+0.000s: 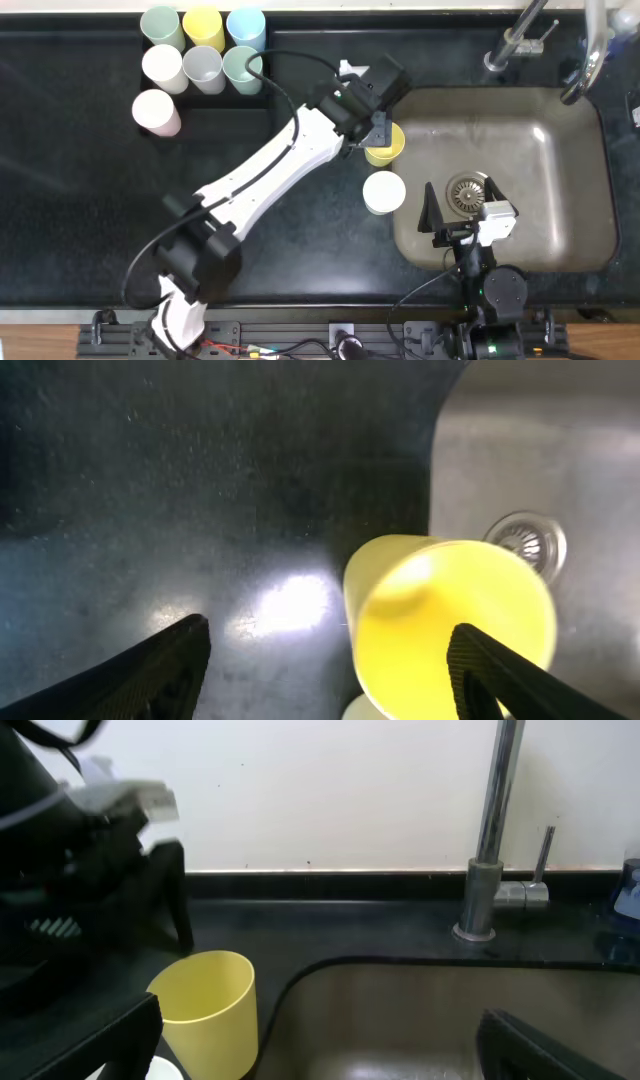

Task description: Store Cups

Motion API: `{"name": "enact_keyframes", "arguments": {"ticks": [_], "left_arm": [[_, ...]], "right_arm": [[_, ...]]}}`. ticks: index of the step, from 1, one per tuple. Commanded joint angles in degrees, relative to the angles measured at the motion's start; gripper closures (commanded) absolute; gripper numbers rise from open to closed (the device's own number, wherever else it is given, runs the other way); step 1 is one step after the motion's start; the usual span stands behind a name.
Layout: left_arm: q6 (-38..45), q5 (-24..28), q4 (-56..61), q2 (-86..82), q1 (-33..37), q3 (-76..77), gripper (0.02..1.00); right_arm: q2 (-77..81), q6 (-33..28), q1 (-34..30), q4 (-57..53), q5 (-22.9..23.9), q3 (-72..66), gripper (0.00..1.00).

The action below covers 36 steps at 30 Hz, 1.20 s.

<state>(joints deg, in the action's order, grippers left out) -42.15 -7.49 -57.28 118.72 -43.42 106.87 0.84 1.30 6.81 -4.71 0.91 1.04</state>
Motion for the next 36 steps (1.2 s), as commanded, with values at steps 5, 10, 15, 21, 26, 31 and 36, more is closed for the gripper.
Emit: {"name": "enact_keyframes", "arguments": {"ticks": [5,10,15,21,26,31,36], "left_arm": [[-1.44,2.64,0.35,4.42,-0.04,1.64,0.294],[-1.42,2.95,0.57,5.22,-0.04,1.64,0.621],[-1.42,2.95,1.25,5.22,-0.04,1.64,0.904],[-0.48,1.92,1.88,5.01,-0.11,3.87,0.982],[1.68,-4.31,0.13,1.79,0.0,8.04,0.982],[1.62,-12.31,-2.51,-6.67,2.32,8.35,0.985],[1.57,-18.01,-8.48,-16.02,8.13,8.33,0.982]], "right_arm": [[-0.55,-0.02,0.31,0.26,0.61,-0.76,0.003],[-0.55,-0.02,0.31,0.26,0.61,-0.76,0.003],[-0.55,-0.02,0.31,0.26,0.61,-0.76,0.003],[-0.55,-0.02,0.31,0.26,0.61,-0.76,0.003],[-0.55,-0.02,0.31,0.26,0.61,-0.76,0.005],[-0.55,-0.02,0.31,0.26,0.61,-0.76,0.003],[-0.55,-0.02,0.31,0.26,0.61,-0.76,0.003]]}}
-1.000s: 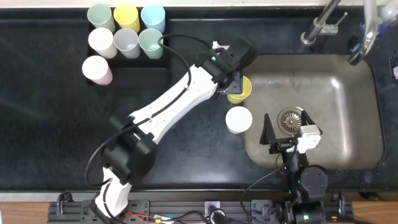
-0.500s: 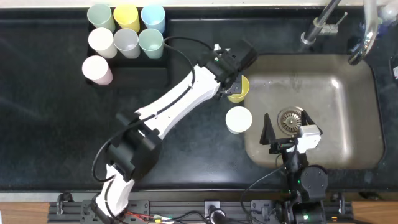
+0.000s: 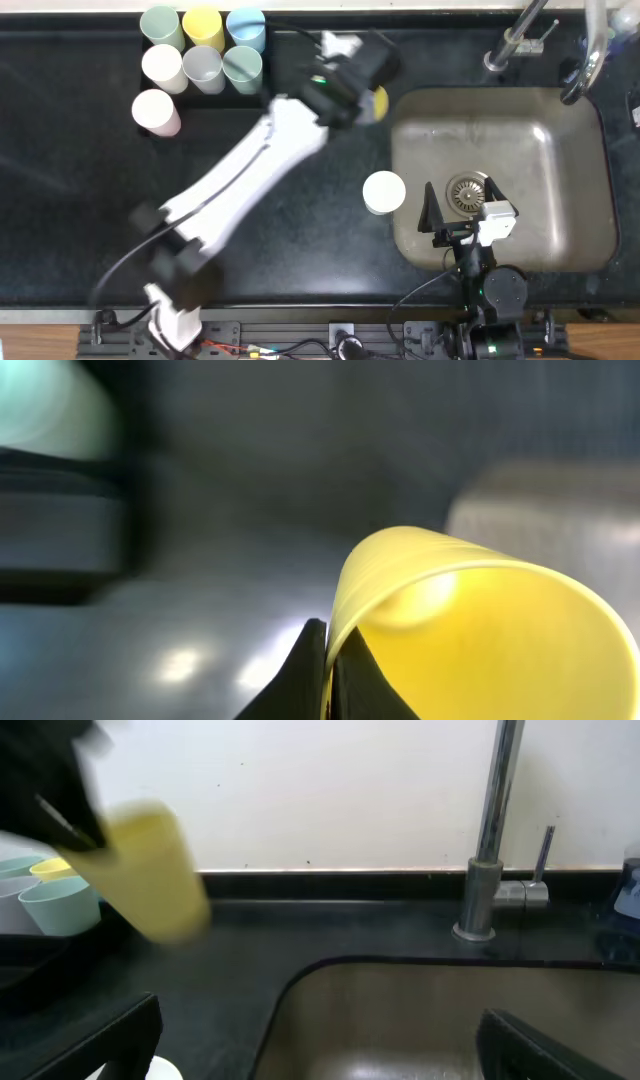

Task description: Store Cups

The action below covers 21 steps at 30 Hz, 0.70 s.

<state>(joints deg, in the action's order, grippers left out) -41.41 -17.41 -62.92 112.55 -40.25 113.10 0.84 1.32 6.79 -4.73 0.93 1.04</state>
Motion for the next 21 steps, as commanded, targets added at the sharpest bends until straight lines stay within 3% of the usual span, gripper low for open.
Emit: {"name": "enact_keyframes", "arguments": {"ticks": [1,6,12,17,21], "left_arm": [[0.83,-8.22,-3.87,-11.34,6.47,2.08,0.982],[-0.9,-7.45,-11.56,-17.84,16.74,1.92,0.982],[-0.87,-1.49,-13.9,-21.59,29.0,-4.57,0.982],[-0.83,3.91,-9.09,-21.59,35.36,-16.44,0.98],[-0.39,5.73,-1.18,-21.57,36.44,-25.03,0.982]], "right_arm": [[-0.55,-0.04,0.33,0.28,0.59,-0.76,0.003],[-0.55,-0.04,0.33,0.28,0.59,-0.76,0.003],[-0.55,-0.04,0.33,0.28,0.59,-0.76,0.003],[-0.55,-0.04,0.33,0.28,0.59,-0.76,0.005],[-0.55,-0.04,0.33,0.28,0.59,-0.76,0.003]]}}
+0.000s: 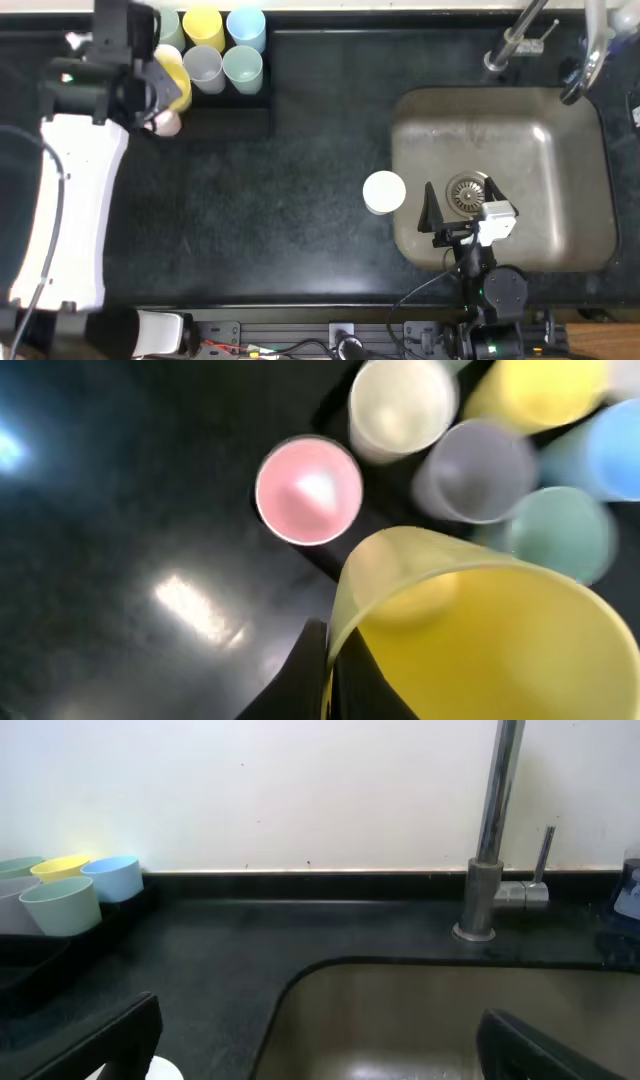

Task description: Store Cups

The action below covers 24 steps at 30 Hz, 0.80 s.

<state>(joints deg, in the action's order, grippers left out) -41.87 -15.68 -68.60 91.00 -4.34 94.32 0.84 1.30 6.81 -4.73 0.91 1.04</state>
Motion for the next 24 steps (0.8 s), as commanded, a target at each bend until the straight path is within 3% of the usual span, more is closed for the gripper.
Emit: {"name": "enact_keyframes", "arguments": {"ticks": [1,24], "left_arm": [[0.33,4.39,6.67,0.0,0.52,-7.98,0.982],[1.36,5.77,14.99,9.49,0.52,-11.96,0.982]], "right_arm": [[-0.55,-0.02,0.31,0.28,0.61,-0.76,0.003],[-0.55,-0.02,0.31,0.28,0.61,-0.76,0.003]]}}
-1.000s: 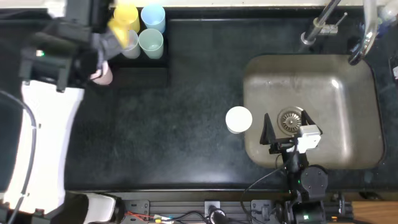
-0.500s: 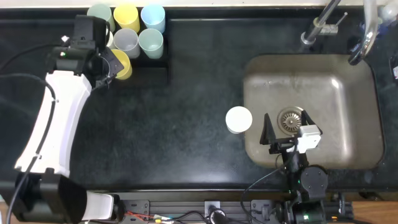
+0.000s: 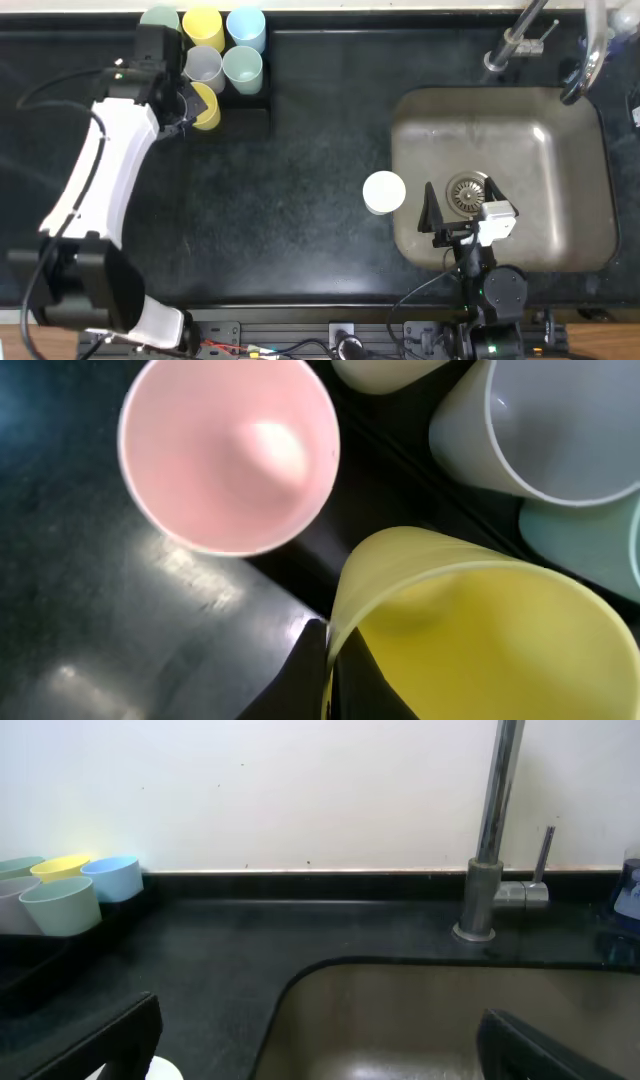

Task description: Store Cups

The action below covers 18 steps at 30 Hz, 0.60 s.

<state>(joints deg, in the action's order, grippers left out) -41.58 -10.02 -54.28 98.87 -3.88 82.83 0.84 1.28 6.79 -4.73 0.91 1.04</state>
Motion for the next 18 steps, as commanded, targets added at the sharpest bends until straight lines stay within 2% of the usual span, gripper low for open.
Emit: {"name": "enact_keyframes", "arguments": {"ticks": [1,18], "left_arm": [[1.07,0.11,0.94,2.05,0.07,-0.46,0.982],[1.05,-0.02,3.45,6.08,0.07,-0.46,0.98]], "right_arm": [[-0.55,0.0,0.33,0.28,0.61,-0.76,0.003],[-0.55,0.0,0.33,0.28,0.61,-0.76,0.003]]}}
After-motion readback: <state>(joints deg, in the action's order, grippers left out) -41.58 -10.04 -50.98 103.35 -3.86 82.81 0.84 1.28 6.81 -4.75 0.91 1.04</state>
